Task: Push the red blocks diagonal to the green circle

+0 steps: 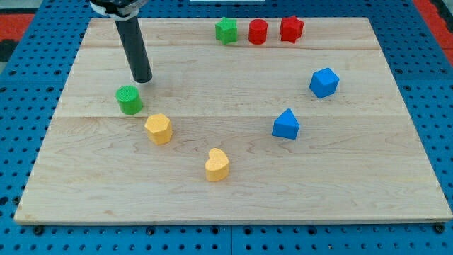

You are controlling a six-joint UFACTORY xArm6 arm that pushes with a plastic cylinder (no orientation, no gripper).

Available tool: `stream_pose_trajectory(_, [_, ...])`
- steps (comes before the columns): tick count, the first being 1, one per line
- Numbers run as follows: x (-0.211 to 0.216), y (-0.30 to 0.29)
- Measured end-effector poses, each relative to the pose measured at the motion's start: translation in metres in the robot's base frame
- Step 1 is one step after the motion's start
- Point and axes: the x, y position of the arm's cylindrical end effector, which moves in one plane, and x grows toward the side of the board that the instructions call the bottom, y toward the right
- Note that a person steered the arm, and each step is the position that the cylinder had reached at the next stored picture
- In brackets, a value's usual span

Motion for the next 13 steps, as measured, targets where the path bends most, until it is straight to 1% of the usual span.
stream_pose_trajectory(1, [-0.011,0.047])
stream_pose_trajectory(2, [-0.042,0.139])
stream_pose_trajectory(4, [-0.080,0.286])
stream_pose_trajectory(5, [-0.080,0.305])
stream_pose_trajectory(6, [-0.077,0.378])
stream_pose_trajectory(7, [-0.095,0.430])
stream_pose_trajectory(8, [-0.131,0.385])
stream_pose_trajectory(9, [-0.132,0.311])
stream_pose_trajectory(10, [-0.132,0.250])
stream_pose_trajectory(11, [-0.132,0.221])
stream_pose_trajectory(12, [-0.138,0.236])
stream_pose_trajectory(13, [-0.160,0.275])
